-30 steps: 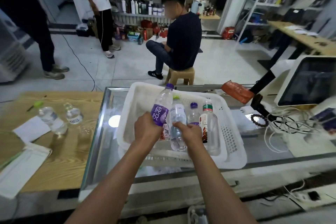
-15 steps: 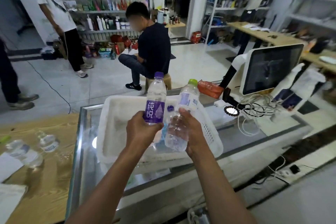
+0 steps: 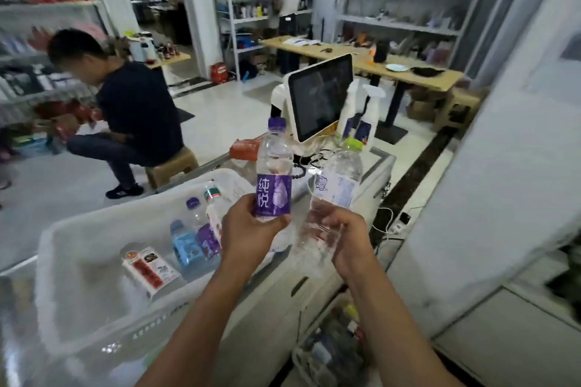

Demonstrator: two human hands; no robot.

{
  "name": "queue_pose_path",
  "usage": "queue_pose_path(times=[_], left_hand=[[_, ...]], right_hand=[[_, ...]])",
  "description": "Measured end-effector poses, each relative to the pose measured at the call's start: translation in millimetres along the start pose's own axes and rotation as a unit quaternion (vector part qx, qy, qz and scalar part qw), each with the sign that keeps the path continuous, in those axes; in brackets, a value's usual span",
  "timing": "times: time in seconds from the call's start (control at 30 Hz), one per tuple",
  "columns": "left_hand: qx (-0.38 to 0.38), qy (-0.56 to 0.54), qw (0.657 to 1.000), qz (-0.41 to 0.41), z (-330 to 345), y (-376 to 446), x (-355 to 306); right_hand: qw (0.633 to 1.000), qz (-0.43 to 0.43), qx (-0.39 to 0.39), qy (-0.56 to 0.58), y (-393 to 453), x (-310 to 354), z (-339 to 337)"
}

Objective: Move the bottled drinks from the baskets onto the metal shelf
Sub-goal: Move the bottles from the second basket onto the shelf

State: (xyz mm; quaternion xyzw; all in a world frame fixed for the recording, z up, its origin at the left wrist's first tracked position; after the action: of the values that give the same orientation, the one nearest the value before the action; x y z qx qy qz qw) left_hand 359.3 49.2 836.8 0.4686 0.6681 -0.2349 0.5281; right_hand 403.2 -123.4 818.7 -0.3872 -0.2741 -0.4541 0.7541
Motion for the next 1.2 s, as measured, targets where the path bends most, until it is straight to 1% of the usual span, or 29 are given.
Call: queue_pose_path(times=[0.1,0.17,0.23,0.33,0.4,0.47,0.6,0.73,0.87,0.97,1.1,1.2], left_hand=[[0.076,-0.023,0.997,0.022,36,-10,-12],[0.137,-0.039,0.989,0.04,61,-22,-22],[0.19,-0.062,0.979,0.051,85,-36,-29],[0.273,-0.081,0.956,0.077,120,-68,-41],[0.311,-0.094,0.94,0.102,136,-92,-48],[0.356,-0.109,0.92,0.124,151,-121,-57],[0.447,-0.13,0.872,0.151,175,-189,-75],[0.509,-0.149,0.827,0.188,184,-266,-103],[0.572,-0.179,0.767,0.229,179,-357,-137],[0.607,-0.205,0.731,0.236,170,-425,-160],[0.653,-0.238,0.677,0.242,153,-522,-188],[0.683,-0.249,0.645,0.237,139,-595,-202]], right_hand=[[0.997,-0.03,-0.066,0.039,-35,13,-37],[0.993,-0.049,-0.086,0.063,-62,17,-57],[0.989,-0.063,-0.129,0.047,-90,19,-76],[0.957,-0.128,-0.258,-0.021,-135,17,-110],[0.94,-0.159,-0.299,-0.039,-166,10,-128],[0.922,-0.185,-0.339,-0.029,-203,3,-144],[0.865,-0.255,-0.43,0.038,-291,-10,-168],[0.801,-0.314,-0.51,0.02,-385,-24,-177],[0.737,-0.335,-0.587,-0.014,-488,-45,-181],[0.701,-0.345,-0.622,-0.048,-563,-61,-178],[0.644,-0.366,-0.67,-0.052,-667,-88,-171],[0.608,-0.376,-0.697,-0.05,-741,-113,-167]])
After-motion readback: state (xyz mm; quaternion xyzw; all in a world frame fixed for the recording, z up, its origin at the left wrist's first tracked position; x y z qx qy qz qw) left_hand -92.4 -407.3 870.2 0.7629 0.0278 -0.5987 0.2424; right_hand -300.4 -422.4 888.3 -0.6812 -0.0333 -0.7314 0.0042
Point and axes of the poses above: each hand's wrist, its own y-axis towards the middle knuckle, its own z-axis out of the palm, x = y × z, the point moved 4 cm from there along y, towards the middle knuckle, and after that the axes turned 6 degrees about z, right-handed, at the moved point
